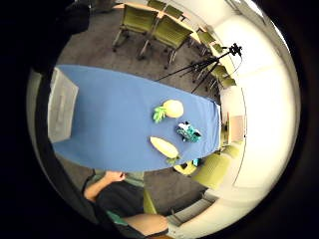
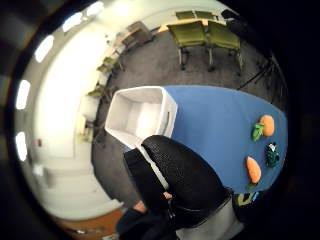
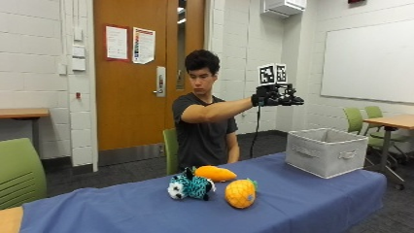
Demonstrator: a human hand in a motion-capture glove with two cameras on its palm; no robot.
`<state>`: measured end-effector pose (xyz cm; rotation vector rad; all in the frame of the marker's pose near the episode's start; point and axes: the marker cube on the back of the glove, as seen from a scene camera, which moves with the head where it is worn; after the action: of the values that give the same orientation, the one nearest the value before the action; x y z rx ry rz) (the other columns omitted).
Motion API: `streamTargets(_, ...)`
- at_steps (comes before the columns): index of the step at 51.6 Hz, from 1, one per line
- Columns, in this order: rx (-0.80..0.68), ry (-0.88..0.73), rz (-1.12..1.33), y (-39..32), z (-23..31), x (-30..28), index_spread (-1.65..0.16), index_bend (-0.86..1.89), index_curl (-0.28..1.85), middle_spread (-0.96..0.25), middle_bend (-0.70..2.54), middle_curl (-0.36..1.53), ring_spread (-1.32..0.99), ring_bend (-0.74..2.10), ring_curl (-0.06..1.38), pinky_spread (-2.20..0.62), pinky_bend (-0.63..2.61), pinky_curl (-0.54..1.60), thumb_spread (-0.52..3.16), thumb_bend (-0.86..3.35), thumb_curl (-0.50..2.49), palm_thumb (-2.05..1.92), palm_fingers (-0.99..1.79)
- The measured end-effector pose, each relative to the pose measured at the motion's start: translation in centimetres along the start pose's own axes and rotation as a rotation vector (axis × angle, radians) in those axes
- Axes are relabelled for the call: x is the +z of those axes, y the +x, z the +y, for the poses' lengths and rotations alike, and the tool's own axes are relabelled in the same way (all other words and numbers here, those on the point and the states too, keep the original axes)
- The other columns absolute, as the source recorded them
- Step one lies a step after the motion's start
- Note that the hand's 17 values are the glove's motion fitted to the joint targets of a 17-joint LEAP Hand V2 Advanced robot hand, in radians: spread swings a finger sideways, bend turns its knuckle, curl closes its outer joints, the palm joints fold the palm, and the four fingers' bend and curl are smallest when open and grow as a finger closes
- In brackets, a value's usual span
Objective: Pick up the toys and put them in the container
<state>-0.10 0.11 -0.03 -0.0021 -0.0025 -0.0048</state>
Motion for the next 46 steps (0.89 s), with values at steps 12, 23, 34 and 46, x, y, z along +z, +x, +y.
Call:
streamTargets(12,-0.029,-0.004,-0.014,-0.1,0.5,0.1,-0.20,0.18,0.14,-0.08,0.23,0.13,-0.26,0.24,0.09,-0.14,0.43,0.18,0.90,-0.08,0.03,-0.12,0.19)
streamTargets(23,-0.033,0.015,0.005,1.8,1.9,-0.5,-0.23,0.18,0.20,-0.09,0.23,0.20,-0.31,0.26,0.13,-0.16,0.43,0.23,1.06,-0.08,0.05,-0.12,0.16)
streamTargets(34,0.025,0.038,0.023,9.7,6.0,-1.3,-0.24,0.18,0.25,-0.10,0.25,0.25,-0.34,0.28,0.16,-0.16,0.43,0.26,1.08,-0.09,0.07,-0.13,0.16)
streamTargets(46,0.127,0.047,0.024,18.6,10.4,2.7,-0.25,0.18,0.29,-0.10,0.25,0.29,-0.36,0.30,0.19,-0.17,0.42,0.29,1.08,-0.09,0.08,-0.13,0.16)
